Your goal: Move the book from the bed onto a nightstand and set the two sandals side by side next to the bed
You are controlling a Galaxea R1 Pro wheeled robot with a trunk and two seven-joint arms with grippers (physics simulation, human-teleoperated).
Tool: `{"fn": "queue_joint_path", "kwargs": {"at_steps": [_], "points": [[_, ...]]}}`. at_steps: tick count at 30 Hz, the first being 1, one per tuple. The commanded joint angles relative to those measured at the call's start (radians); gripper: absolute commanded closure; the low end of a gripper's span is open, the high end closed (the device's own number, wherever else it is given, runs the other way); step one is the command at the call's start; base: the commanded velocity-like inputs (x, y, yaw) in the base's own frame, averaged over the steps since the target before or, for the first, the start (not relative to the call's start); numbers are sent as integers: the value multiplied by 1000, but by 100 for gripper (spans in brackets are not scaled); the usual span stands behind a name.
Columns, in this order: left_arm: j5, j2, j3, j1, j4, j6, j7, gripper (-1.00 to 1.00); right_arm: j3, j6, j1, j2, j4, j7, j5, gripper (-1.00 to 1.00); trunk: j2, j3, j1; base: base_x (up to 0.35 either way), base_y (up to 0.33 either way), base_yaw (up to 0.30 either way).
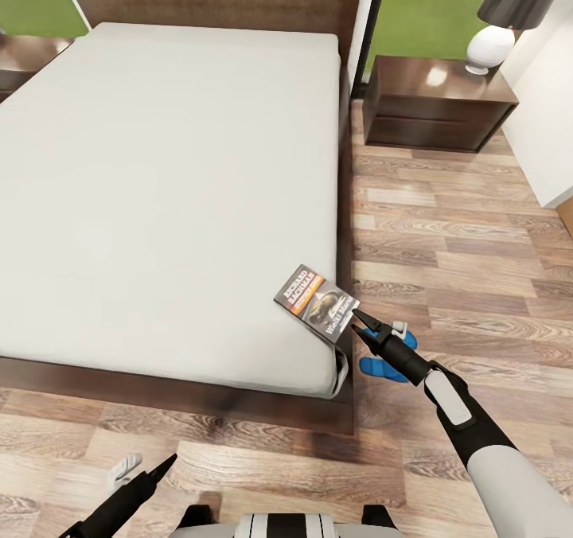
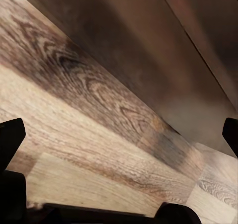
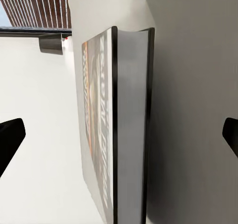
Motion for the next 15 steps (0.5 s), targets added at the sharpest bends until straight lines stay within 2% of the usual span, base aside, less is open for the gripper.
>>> {"fn": "queue_joint_path", "kwargs": {"at_steps": [1,15], "points": [[5,0,-8,0,0,-7,-1,-100,-1,8,0,0,0,1,-6,-100,0,0,0,0,0,0],[5,0,-8,0,0,-7,-1,-100,-1,8,0,0,0,2,-6,-100,0,0,0,0,0,0]]}}
